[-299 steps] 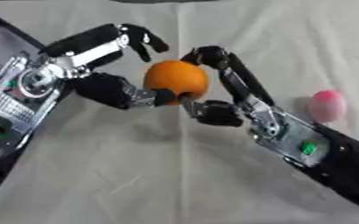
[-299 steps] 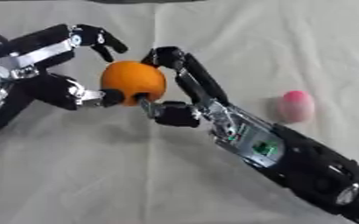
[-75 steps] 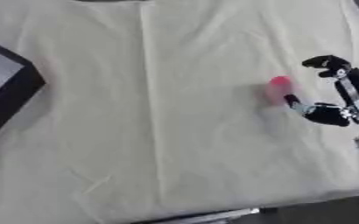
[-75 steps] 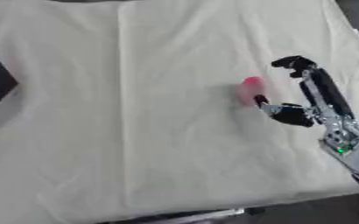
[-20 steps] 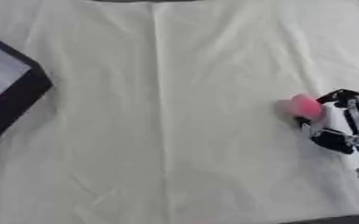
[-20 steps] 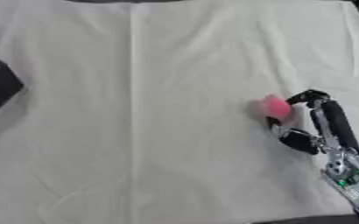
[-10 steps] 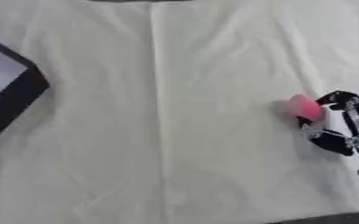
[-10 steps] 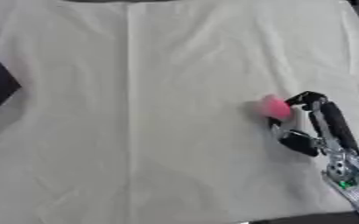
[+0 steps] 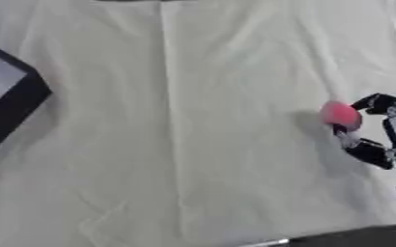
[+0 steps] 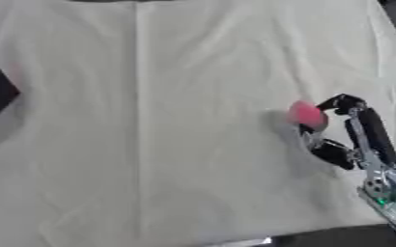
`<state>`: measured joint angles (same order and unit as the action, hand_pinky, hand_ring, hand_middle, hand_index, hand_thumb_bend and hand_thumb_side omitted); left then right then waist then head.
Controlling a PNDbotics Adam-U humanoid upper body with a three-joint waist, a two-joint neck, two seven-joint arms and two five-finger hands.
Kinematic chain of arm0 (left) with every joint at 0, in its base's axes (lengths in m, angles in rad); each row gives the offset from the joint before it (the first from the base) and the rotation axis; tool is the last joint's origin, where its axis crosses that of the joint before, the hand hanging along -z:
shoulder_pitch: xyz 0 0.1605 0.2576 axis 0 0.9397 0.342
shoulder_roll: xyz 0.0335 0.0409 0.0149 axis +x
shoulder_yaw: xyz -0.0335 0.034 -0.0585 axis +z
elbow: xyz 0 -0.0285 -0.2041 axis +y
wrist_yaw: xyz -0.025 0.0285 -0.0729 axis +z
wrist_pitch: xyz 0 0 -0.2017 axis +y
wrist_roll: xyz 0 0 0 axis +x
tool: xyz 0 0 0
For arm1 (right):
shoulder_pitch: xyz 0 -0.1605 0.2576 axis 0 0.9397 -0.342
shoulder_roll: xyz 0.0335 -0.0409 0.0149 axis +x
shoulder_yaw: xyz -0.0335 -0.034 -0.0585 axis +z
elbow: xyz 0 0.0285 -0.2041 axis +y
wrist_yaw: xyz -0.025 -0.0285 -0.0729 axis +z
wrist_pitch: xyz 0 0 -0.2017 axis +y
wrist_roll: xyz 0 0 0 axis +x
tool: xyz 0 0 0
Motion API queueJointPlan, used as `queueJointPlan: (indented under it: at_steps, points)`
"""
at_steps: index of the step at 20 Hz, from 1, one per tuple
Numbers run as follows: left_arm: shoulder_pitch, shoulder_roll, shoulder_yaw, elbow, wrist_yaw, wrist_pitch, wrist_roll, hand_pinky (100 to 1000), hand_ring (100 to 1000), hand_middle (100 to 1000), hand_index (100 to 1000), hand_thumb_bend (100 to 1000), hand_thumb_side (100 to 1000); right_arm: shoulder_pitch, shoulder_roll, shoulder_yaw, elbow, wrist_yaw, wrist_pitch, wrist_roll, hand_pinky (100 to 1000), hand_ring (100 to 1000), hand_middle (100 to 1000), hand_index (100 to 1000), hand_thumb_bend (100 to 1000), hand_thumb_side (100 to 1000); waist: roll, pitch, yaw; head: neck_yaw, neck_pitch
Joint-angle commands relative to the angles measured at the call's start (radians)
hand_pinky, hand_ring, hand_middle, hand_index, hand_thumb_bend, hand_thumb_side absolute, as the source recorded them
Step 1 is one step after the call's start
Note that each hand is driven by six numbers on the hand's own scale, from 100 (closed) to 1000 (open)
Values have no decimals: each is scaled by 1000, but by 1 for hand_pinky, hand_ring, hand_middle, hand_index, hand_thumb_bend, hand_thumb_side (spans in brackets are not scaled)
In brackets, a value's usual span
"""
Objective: Pick up the objects with one hand, pass them to the other hand, and then place them into the box on the other side of the table.
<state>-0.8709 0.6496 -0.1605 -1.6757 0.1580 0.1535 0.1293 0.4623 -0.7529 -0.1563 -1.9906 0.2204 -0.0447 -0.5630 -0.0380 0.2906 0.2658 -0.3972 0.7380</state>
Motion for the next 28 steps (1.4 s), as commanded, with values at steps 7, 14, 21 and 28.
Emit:
queueJointPlan:
  at_steps: [7,14,21,28]
  points:
    - [-35,37,12,-46,17,-14,7,1000,653,657,720,100,635,-42,-101,-16,-9,-31,-72,-95,718,736,593,580,215,100,23,-64,-4,6,30]
    - [-41,42,29,-77,0,-11,50,1000,661,656,713,100,592,-88,-146,-15,-9,-132,-79,-154,703,731,594,581,181,100,27,-82,4,1,32]
    - [-64,39,15,-98,11,-8,46,999,661,656,715,100,573,-155,-180,-7,-9,-206,-85,-182,695,729,595,581,158,100,30,-92,10,-1,32]
    - [-93,20,-21,-85,9,15,-12,1000,661,660,720,100,599,-263,-202,29,-9,-217,-67,-229,698,729,595,582,152,100,34,-96,14,-16,32]
